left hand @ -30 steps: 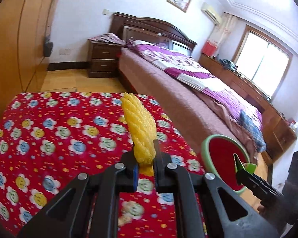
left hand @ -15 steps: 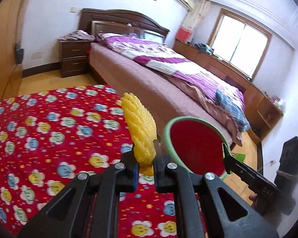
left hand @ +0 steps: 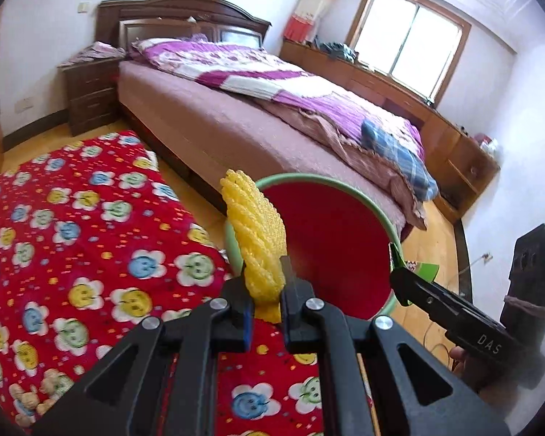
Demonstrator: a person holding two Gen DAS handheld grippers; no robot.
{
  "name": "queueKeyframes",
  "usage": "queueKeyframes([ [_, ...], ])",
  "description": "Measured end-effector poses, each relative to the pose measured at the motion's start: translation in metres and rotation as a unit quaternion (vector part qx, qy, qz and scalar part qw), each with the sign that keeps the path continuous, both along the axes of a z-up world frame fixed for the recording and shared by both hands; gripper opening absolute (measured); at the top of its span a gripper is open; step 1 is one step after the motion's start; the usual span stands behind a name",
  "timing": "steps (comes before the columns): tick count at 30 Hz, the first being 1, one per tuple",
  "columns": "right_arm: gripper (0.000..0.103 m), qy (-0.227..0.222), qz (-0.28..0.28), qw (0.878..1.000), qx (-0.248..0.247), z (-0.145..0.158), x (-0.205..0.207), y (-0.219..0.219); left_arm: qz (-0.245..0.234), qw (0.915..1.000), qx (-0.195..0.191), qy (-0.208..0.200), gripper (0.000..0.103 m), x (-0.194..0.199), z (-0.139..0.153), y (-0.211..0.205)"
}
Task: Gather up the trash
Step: 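Carry the yellow pad and green packet over the red bucket and open both tools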
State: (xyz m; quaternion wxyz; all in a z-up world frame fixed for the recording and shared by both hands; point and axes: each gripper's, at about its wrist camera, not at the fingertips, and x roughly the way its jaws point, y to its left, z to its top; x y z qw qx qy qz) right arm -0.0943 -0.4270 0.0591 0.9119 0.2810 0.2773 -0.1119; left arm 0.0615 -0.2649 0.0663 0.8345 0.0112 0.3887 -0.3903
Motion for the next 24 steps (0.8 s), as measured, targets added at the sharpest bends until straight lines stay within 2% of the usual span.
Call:
queueKeyframes([
  [11,0.063,0.014,-0.018,1.000,0.015,-0.017,-0.002,-0.020,-0.016,0.9994,0.031,0.002,0.011,0.007,-0.025,-0.040],
  [13,0.063,0.016,-0.020,1.000,0.017,-0.020,-0.002,-0.022,-0.015,0.9990,0.041,0.012,0.022,0.010,-0.032,-0.043],
  [16,0.063,0.020,-0.020,0.999,0.020,-0.024,0.000,-0.024,-0.014,0.9986,0.044,0.026,0.031,0.014,-0.039,-0.044],
  [24,0.065,0.025,-0.016,0.999,0.021,-0.031,0.008,-0.027,-0.008,0.9984,0.055,0.013,0.036,0.011,-0.042,-0.041],
])
